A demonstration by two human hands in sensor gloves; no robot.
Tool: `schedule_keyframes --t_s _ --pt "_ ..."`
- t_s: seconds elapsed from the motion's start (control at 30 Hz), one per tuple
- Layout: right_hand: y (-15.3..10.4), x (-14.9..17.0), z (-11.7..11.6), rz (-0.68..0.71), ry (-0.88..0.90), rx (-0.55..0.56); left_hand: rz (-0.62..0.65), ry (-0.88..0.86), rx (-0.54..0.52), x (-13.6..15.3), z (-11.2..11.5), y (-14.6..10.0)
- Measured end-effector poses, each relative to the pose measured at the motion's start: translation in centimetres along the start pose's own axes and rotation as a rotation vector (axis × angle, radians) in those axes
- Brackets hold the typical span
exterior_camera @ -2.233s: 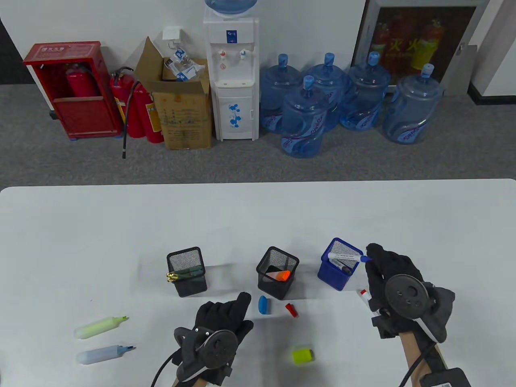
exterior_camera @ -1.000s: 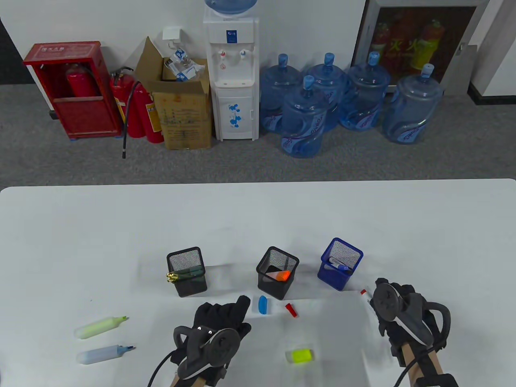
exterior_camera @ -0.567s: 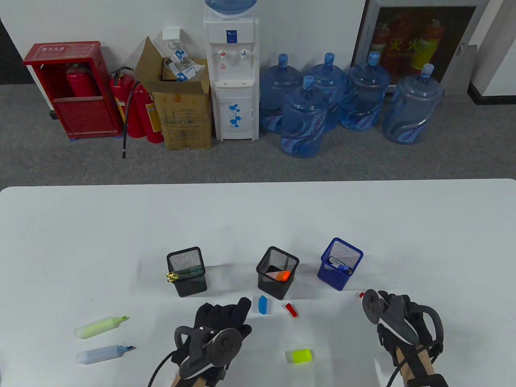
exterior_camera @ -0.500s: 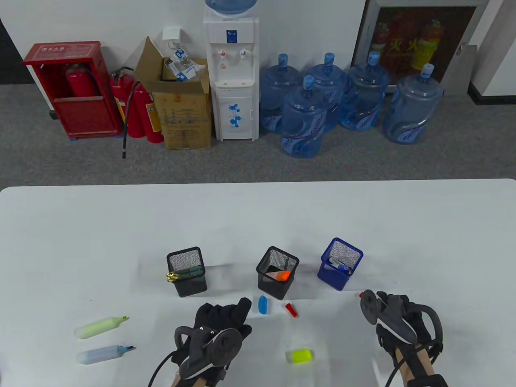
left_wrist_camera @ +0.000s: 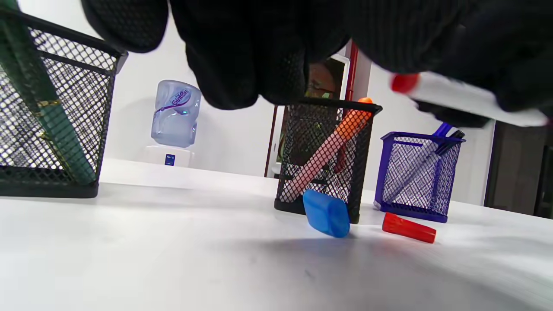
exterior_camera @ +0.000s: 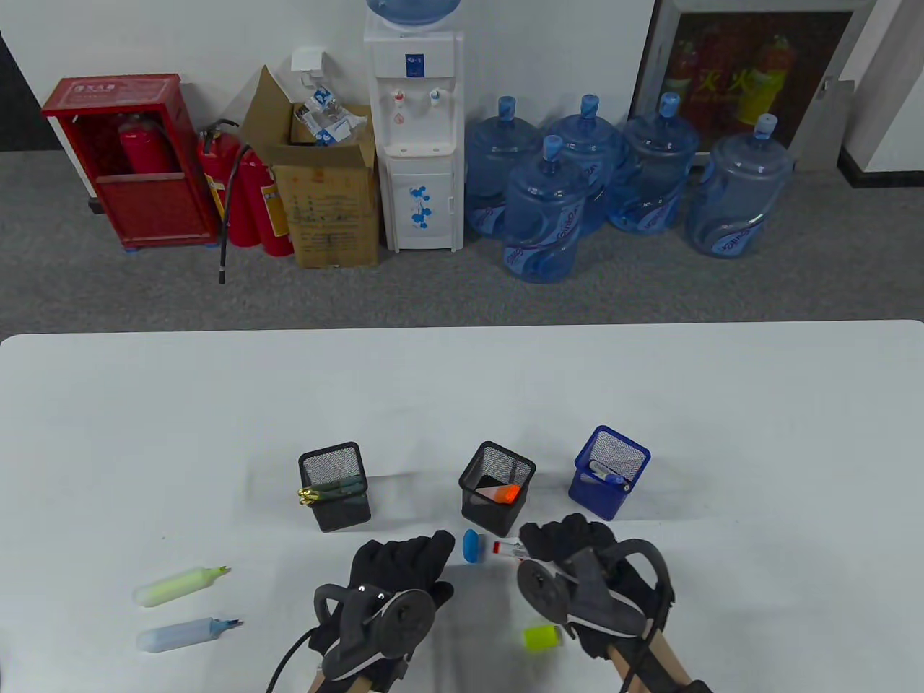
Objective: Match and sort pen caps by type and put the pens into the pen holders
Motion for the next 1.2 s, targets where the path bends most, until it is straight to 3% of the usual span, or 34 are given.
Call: schedule_keyframes --t_s 0.17,0.3,0.43,0.6,0.7,0.93,1.2 --pt "1.9 -4.1 0.2 0.075 0.03 0.063 -0.017 -0.02 0.012 0.4 0.1 -0.2" --pt "2.2 -5.0 -0.3 0.084 0.052 0.105 -0.015 -0.011 0.021 0.5 0.3 -0.2" --pt "1.9 -4.5 -0.8 0.088 0.09 0.156 -0.014 0.01 0.029 0.6 0.2 -0.1" --pt "0.8 -1.1 0.6 0.007 0.168 0.241 -0.024 0.016 0.021 1.2 -0.1 -0.2" --pt "0.1 1.5 0.4 -0.086 0.152 0.196 -0.041 0.011 0.016 1.8 -0.1 -0.4" --pt "1.3 3.4 -4.5 -0.235 0.063 -0.107 -0.054 0.005 0.028 2.2 0.0 -0.6" --pt "2.3 3.0 -7.2 -0.339 0.072 -0.102 -0.054 0.003 0.038 2.2 0.1 -0.6"
Point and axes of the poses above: the tracker on the back of each hand, its own x axis roughly to the little-finger side, its own y axis roughly from the wrist to the fingertips, z = x × y, the point moved 3 cm from there along y, roughly from the wrist to the fingertips, and after that the axes turned 13 degrees about z, right-handed, at the moved point
